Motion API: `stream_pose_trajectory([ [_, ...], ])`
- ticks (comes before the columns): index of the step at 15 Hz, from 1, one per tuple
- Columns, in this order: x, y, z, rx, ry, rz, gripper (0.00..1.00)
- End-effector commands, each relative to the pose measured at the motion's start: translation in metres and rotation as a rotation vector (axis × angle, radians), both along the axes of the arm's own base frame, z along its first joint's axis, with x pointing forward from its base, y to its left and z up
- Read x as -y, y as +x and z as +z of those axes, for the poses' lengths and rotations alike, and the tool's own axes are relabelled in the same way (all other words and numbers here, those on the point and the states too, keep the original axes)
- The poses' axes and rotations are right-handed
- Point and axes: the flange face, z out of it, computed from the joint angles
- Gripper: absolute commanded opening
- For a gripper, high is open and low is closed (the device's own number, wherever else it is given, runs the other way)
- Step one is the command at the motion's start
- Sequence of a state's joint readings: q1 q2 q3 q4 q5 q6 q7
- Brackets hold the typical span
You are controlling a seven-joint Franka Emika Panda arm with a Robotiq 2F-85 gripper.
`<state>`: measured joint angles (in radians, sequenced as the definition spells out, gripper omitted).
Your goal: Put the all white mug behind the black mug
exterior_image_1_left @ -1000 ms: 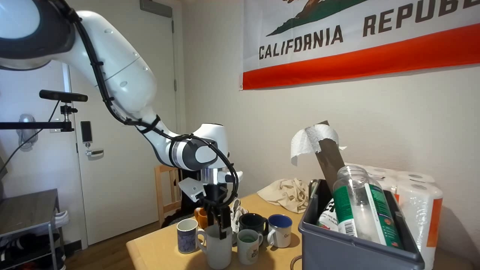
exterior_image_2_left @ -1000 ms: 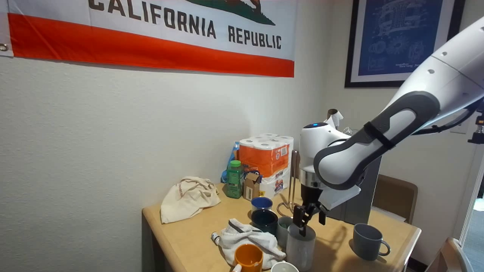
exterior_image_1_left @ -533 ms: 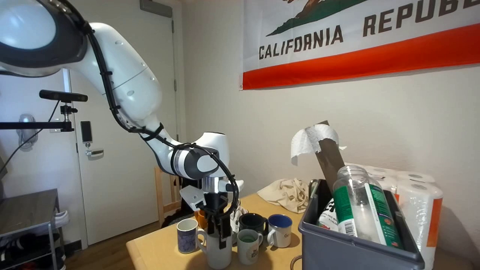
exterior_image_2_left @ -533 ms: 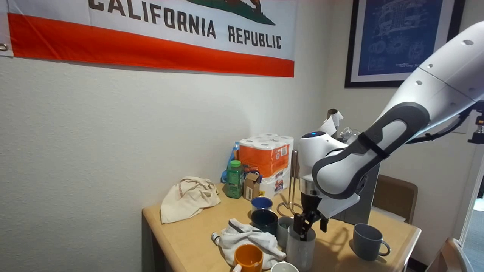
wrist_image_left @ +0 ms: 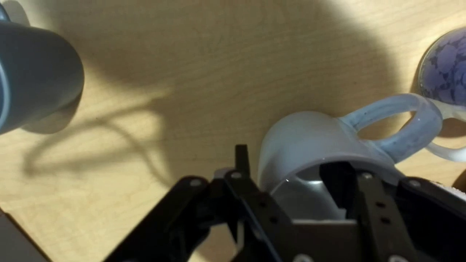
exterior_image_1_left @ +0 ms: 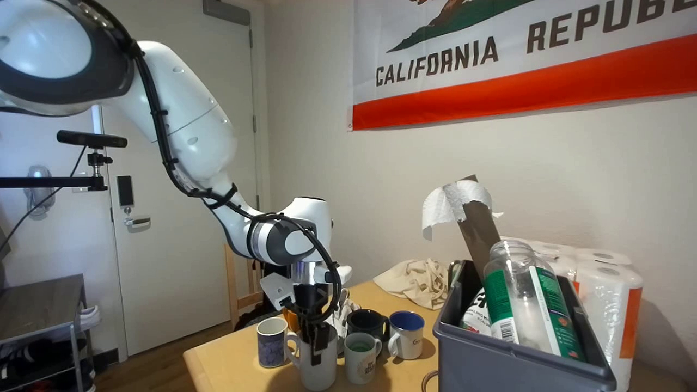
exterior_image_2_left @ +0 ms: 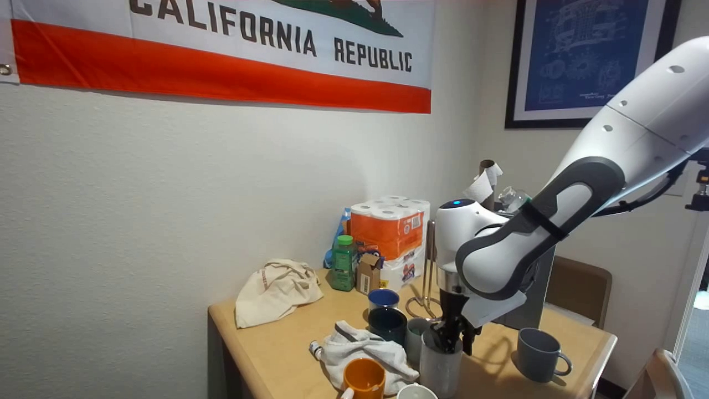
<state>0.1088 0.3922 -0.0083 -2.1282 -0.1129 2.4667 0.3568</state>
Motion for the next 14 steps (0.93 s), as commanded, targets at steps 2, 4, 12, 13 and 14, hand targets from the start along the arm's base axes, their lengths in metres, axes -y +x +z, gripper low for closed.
stream_pose_trajectory([
  [2,-0.001,0.001,0.001,0.02,-0.004,-0.03,0.14],
  [4,0.0,0.001,0.001,0.023,-0.003,-0.036,0.02],
  [12,-0.009,0.002,0.022,0.021,-0.022,-0.116,0.03],
  [13,-0.014,0.005,0.03,0.028,-0.026,-0.127,0.03],
  [14,-0.019,0.008,0.039,0.037,-0.027,-0.135,0.03],
])
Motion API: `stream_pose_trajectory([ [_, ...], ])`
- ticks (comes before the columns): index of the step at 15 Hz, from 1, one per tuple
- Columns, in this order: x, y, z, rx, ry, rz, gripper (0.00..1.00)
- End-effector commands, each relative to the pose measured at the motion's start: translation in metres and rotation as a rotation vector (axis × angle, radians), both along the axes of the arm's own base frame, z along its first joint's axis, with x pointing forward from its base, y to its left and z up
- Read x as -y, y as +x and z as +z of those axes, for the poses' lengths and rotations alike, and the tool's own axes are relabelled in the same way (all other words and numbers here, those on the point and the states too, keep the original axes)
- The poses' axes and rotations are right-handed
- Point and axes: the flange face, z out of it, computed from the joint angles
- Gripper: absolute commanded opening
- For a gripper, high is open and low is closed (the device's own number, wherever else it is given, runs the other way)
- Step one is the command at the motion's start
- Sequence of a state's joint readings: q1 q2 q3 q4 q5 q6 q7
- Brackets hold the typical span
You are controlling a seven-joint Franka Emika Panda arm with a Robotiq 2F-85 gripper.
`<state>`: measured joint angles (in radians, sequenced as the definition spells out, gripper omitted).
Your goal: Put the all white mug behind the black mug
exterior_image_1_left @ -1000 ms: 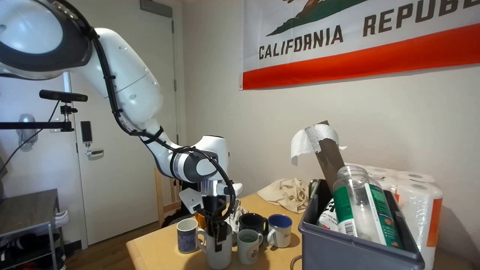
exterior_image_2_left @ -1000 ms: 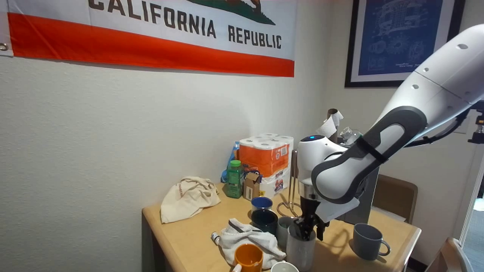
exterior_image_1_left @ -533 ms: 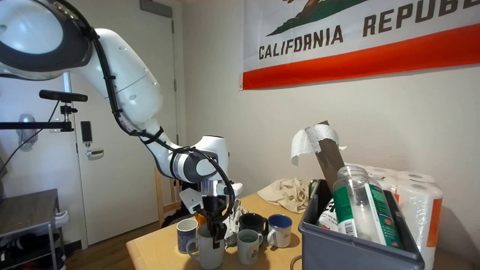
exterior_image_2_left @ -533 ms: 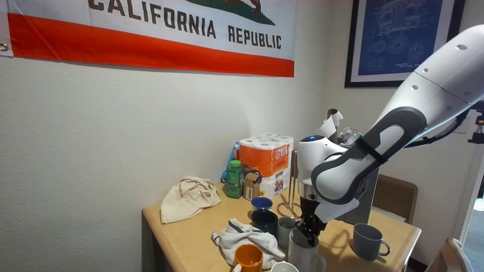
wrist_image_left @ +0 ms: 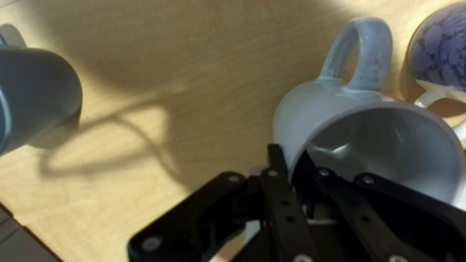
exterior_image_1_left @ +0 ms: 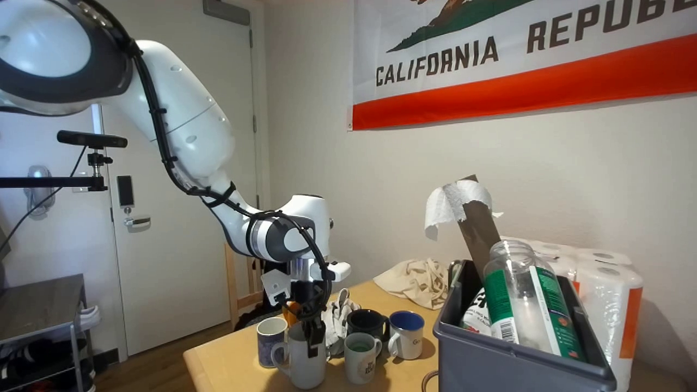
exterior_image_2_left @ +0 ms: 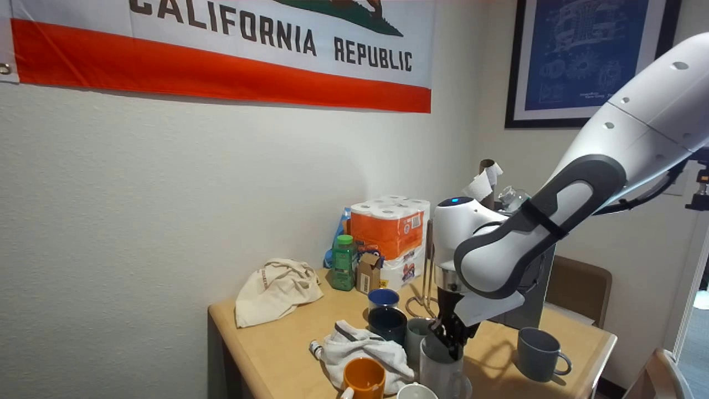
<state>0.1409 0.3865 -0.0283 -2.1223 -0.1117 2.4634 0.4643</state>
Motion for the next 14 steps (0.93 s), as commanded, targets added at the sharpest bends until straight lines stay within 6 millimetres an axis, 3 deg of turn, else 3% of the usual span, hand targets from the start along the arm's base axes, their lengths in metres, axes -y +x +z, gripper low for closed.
stream_pose_trajectory([
  [1,-0.016,0.01,0.044,0.022,-0.018,-0.047,0.03],
  [5,-0.035,0.029,0.09,0.05,-0.041,-0.072,0.03],
  [8,-0.045,0.044,0.113,0.079,-0.047,-0.113,0.03],
  [14,-0.068,0.076,0.131,0.193,-0.02,-0.232,0.03],
])
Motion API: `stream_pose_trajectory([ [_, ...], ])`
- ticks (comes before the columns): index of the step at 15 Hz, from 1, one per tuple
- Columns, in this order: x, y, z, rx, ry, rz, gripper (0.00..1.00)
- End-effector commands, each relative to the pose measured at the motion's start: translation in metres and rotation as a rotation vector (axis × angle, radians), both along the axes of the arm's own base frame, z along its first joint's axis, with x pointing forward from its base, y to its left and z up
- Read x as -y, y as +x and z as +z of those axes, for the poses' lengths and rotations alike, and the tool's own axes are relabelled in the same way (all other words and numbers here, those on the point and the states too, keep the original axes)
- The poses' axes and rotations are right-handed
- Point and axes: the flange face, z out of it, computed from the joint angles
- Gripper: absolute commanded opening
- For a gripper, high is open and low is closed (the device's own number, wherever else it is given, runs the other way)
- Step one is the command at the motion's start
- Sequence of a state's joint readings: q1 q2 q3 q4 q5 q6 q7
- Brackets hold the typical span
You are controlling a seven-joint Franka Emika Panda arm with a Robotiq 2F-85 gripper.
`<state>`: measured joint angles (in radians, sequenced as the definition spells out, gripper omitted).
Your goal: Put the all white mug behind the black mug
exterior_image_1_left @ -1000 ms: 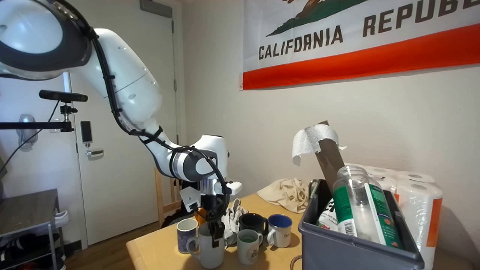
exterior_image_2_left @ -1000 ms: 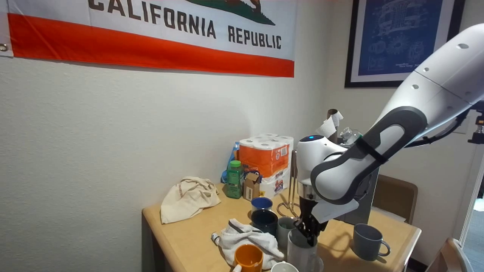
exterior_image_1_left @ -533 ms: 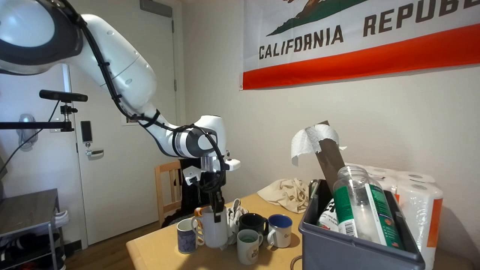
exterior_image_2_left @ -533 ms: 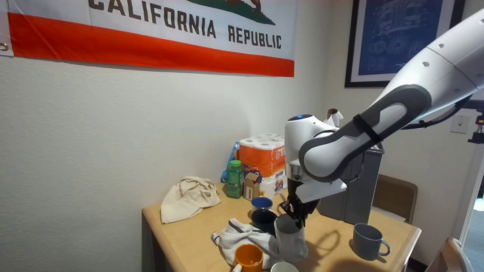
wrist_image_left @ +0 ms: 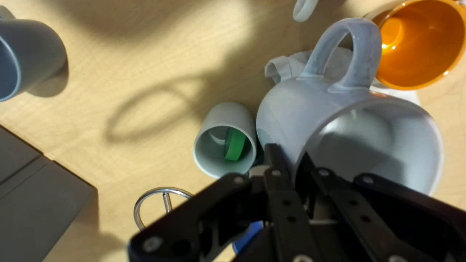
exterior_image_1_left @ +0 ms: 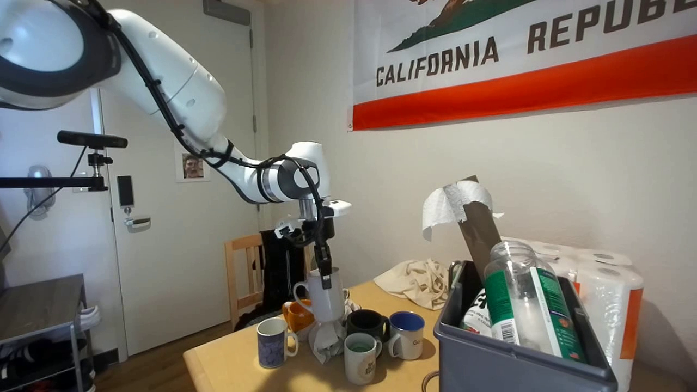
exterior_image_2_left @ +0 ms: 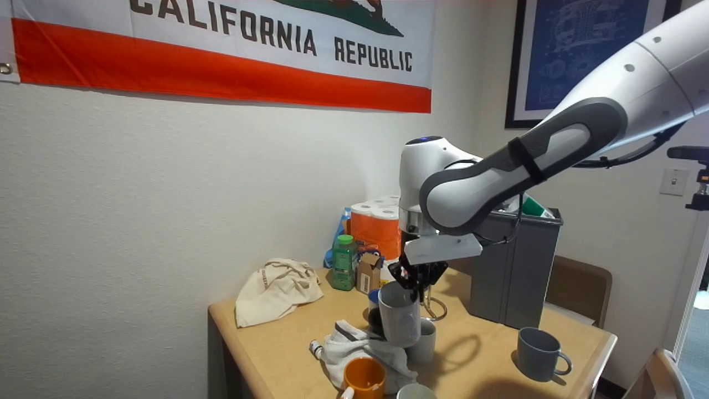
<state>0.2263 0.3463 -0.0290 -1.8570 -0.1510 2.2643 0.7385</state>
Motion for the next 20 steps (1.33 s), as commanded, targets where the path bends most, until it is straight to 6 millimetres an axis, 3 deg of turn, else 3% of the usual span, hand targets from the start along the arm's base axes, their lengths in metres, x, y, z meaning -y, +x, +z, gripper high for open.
stream_pose_trajectory([
  [1,-0.013,0.024,0.015,0.064,0.009,-0.068,0.03],
  [11,-0.032,0.095,0.036,0.18,0.023,-0.141,0.03],
  [15,-0.032,0.121,0.027,0.203,0.01,-0.152,0.03],
  [20,-0.029,0.148,0.0,0.199,-0.015,-0.164,0.03],
])
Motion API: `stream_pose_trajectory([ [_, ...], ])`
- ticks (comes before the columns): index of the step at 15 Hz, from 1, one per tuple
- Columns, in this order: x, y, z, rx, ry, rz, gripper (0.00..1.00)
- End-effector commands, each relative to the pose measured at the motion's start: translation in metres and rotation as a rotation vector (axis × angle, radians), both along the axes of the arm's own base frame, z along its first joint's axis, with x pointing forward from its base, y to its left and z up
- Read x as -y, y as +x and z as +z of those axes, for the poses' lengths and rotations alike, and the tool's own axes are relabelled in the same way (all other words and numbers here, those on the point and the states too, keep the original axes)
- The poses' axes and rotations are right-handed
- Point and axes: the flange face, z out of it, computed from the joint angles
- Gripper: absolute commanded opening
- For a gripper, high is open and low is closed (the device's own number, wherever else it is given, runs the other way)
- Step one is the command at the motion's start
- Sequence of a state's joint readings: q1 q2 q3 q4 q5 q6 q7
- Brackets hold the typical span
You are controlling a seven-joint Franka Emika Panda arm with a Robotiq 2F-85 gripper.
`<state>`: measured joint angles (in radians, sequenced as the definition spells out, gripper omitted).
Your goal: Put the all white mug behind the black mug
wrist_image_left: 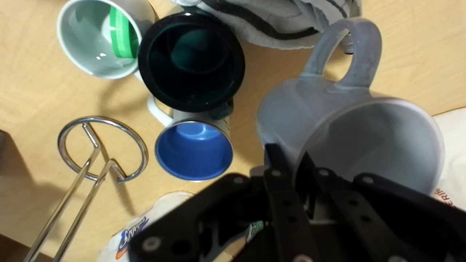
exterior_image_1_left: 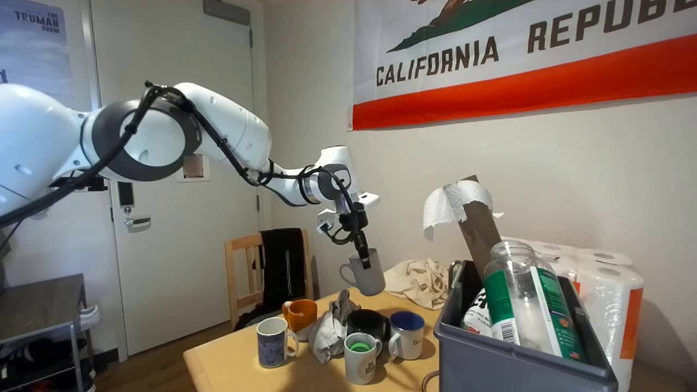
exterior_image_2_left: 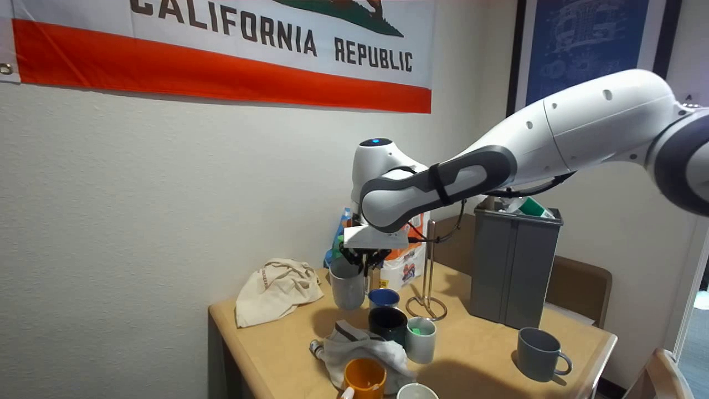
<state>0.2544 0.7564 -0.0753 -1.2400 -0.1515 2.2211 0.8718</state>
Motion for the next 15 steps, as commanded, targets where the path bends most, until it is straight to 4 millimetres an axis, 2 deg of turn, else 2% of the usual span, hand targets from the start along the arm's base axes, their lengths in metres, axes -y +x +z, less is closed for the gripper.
stream_pose_trajectory([
  [1,-0.002,0.022,-0.006,0.004,-0.024,-0.043,0.03],
  [6,0.002,0.036,-0.035,-0.016,-0.033,-0.083,0.03],
  [15,0.014,0.049,-0.073,-0.039,0.026,-0.174,0.03],
])
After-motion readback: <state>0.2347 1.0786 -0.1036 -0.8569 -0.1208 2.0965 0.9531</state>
